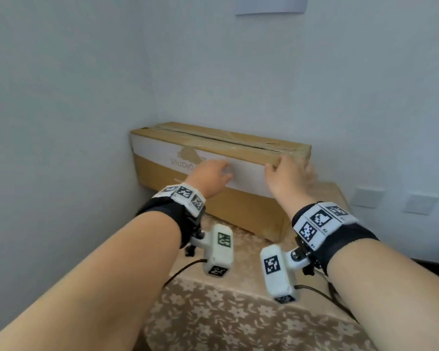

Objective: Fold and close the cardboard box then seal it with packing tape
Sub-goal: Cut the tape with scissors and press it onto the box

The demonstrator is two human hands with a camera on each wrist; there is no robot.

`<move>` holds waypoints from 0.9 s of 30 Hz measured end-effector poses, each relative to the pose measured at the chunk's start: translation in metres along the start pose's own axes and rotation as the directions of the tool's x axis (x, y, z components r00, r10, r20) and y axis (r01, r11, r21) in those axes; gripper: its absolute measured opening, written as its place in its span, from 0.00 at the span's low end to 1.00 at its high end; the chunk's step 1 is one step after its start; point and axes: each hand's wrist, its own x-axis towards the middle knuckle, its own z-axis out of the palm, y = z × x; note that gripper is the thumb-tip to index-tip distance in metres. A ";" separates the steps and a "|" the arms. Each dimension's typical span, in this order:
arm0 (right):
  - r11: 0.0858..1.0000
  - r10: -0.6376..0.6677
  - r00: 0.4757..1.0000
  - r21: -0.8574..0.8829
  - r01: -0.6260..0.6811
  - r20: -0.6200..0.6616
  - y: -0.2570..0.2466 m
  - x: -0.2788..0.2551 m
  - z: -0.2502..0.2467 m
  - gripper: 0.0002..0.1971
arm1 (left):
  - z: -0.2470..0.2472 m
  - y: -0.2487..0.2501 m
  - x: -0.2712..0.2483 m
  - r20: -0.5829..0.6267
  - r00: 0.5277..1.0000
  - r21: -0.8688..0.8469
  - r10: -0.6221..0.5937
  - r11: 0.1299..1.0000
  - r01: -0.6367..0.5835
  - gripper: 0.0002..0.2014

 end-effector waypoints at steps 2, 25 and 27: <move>0.962 -0.208 0.978 -0.187 0.199 -0.026 -0.027 0.002 0.016 0.19 | -0.011 -0.041 -0.002 -0.027 0.994 -0.033 -0.102 0.994 0.101 0.25; 0.772 -0.586 0.810 -0.301 0.561 0.006 -0.079 -0.010 0.058 0.13 | -0.028 -0.132 0.047 0.070 0.988 0.326 0.139 0.933 -0.154 0.36; 0.841 -0.483 0.871 -0.325 0.432 -0.092 -0.066 -0.012 0.038 0.17 | -0.023 -0.125 0.048 0.025 0.997 0.304 0.075 0.950 -0.079 0.33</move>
